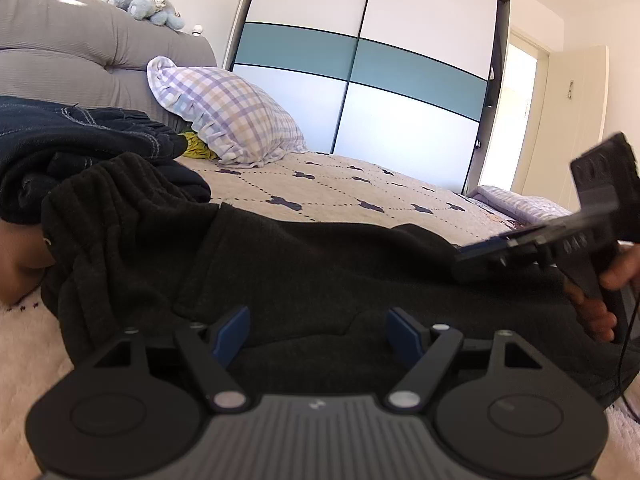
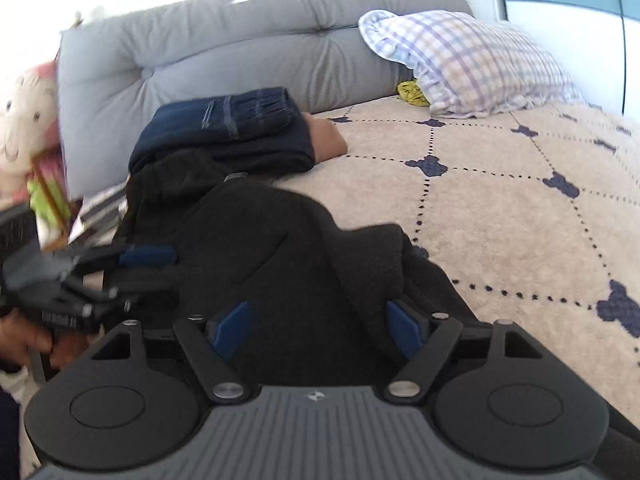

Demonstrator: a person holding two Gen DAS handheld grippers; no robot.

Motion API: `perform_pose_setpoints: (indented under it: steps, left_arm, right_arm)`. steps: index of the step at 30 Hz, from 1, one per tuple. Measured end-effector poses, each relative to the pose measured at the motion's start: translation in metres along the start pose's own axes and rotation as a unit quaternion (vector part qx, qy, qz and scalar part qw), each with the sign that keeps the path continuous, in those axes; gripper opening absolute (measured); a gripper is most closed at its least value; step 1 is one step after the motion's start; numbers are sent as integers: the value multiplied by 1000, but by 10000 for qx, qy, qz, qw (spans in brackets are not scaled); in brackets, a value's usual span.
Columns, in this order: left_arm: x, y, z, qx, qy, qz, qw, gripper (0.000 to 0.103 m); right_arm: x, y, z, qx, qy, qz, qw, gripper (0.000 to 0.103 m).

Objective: Fold clothes

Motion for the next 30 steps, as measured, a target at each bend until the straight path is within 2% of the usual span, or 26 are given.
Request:
perform_pose_setpoints:
  steps: [2, 5, 7, 12, 14, 17, 19, 20, 22, 24, 27, 29, 30]
  left_arm:
    - [0, 0, 0, 0, 1, -4, 10000, 77]
    - [-1, 0, 0, -1, -9, -1, 10000, 78]
    - [-2, 0, -1, 0, -20, 11, 10000, 78]
    - [-3, 0, 0, 19, -55, 54, 10000, 78]
    - [-4, 0, 1, 30, -75, 80, 9999, 78]
    - [-5, 0, 0, 34, -83, 88, 9999, 78]
    - [-6, 0, 0, 35, -94, 92, 9999, 78]
    - [-6, -1, -1, 35, -101, 100, 9999, 78]
    - [-7, 0, -1, 30, -128, 134, 9998, 78]
    - [-7, 0, -1, 23, -140, 147, 9998, 78]
    - [-7, -1, -1, 14, -139, 142, 9998, 78]
    - [-7, 0, -1, 12, -138, 140, 9998, 78]
    - [-7, 0, -1, 13, -136, 136, 9998, 78]
  right_arm:
    - [10, 10, -5, 171, 143, -242, 9995, 82]
    - [28, 25, -18, 207, 507, -662, 9963, 83]
    - [31, 29, -26, -20, 609, -751, 9953, 86]
    - [38, 38, -45, -544, 883, -984, 9897, 88]
    - [43, 32, -29, -214, 1161, -1221, 9855, 88]
    - [60, 28, -18, 133, 823, -1685, 9822, 87]
    - [77, 27, -20, 264, 725, -2175, 9730, 86]
    - [86, 26, -24, 292, 752, -2454, 9661, 84]
    - [93, 26, -38, 209, 885, -2762, 9568, 69]
    - [91, 29, -53, 113, 992, -2787, 9552, 65]
    - [83, 33, -62, 183, 766, -2736, 9586, 63]
    - [84, 33, -56, 455, 544, -2839, 9562, 46]
    - [84, 30, -50, 612, 443, -2874, 9548, 30]
Point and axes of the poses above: each gripper's, at about its wrist camera, not at the fingertips, and z roughly against the way its jaws point, x to its right, y to its top, the point moved 1 cm from there along -z, roughly the way its jaws point, and after that the axes turned 8 degrees about y, right-handed, at the moved point
